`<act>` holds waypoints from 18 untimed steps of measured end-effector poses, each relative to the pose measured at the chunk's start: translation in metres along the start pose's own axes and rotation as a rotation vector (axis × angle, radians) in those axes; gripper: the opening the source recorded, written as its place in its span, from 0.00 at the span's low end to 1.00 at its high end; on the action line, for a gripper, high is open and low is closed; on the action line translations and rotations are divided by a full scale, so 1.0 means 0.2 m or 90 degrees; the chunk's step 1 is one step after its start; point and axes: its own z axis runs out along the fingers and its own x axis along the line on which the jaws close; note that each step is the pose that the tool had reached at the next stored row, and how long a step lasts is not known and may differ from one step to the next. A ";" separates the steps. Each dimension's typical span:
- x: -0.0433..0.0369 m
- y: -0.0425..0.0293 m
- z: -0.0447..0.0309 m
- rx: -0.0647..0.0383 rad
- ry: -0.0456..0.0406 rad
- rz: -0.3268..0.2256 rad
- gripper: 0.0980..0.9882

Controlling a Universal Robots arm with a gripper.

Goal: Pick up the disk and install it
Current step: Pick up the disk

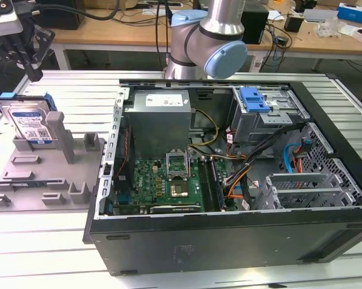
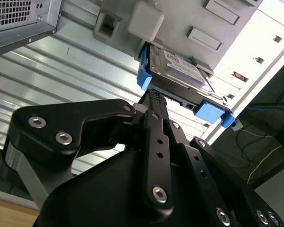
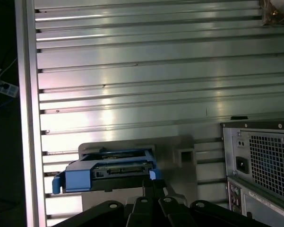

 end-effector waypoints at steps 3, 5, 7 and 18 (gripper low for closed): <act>0.001 0.000 0.000 -0.001 0.0014 -0.028 0.01; 0.001 0.000 0.000 -0.001 0.0025 -0.056 0.01; 0.001 0.000 0.000 -0.002 0.0038 -0.083 0.01; 0.000 0.000 0.003 -0.006 0.0120 -0.251 0.15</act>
